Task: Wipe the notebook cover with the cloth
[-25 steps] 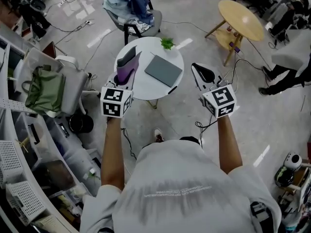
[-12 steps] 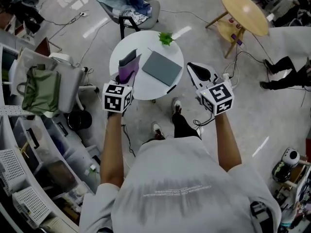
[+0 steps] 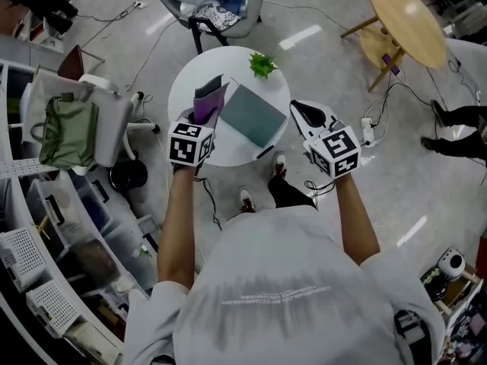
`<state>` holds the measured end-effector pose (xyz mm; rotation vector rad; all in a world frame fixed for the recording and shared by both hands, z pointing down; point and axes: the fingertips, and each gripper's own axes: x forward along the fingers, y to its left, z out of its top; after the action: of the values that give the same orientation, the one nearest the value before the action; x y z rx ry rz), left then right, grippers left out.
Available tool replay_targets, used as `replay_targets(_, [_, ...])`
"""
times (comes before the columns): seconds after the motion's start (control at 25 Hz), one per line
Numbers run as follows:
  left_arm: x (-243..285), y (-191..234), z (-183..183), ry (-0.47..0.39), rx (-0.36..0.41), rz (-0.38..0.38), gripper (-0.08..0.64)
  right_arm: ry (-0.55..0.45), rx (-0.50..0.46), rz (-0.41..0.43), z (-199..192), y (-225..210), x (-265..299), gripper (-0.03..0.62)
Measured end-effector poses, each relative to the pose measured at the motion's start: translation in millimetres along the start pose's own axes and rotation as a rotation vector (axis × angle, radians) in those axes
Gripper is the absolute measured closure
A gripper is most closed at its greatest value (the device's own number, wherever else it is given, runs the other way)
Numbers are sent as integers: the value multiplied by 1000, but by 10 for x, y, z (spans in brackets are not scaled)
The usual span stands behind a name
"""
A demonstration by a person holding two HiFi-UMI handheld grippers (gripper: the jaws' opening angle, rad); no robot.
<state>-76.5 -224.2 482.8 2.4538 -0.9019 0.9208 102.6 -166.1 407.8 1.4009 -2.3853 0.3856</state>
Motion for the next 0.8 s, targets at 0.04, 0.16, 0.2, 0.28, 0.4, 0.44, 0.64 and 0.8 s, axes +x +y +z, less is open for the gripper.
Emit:
replay_targets(0.04, [82,-9,22,10,-5,2,512,8,7,15,-43,-63,55,591])
replay_targets(0.16, [304,-57,85,39,-12,3,512,38,17,61,-174,-218,209,591])
replay_targets(0.2, [368,-69,108,45,-16,3,512,47,19,76,-209,-262,260,591])
replay_targets(0.28, [487,-89,153,47,-32,0,512,62,28,105,-264,-340,368,591])
replay_targets(0.4, [648,-117,195,29,-79,-9,512,86,24,149,-331,-406,532,591])
replay_targets(0.44, [699,-127,199,23,-102,-12,512,94,19,162,-355,-417,579,591])
replay_targets(0.64, [973,-123,108,8,-270,-37,512,139,-5,214,-463,-391,741,591])
replay_targets(0.8, [1208,-51,8,-28,-433,-73,512,162,-8,191,-548,-399,795,591])
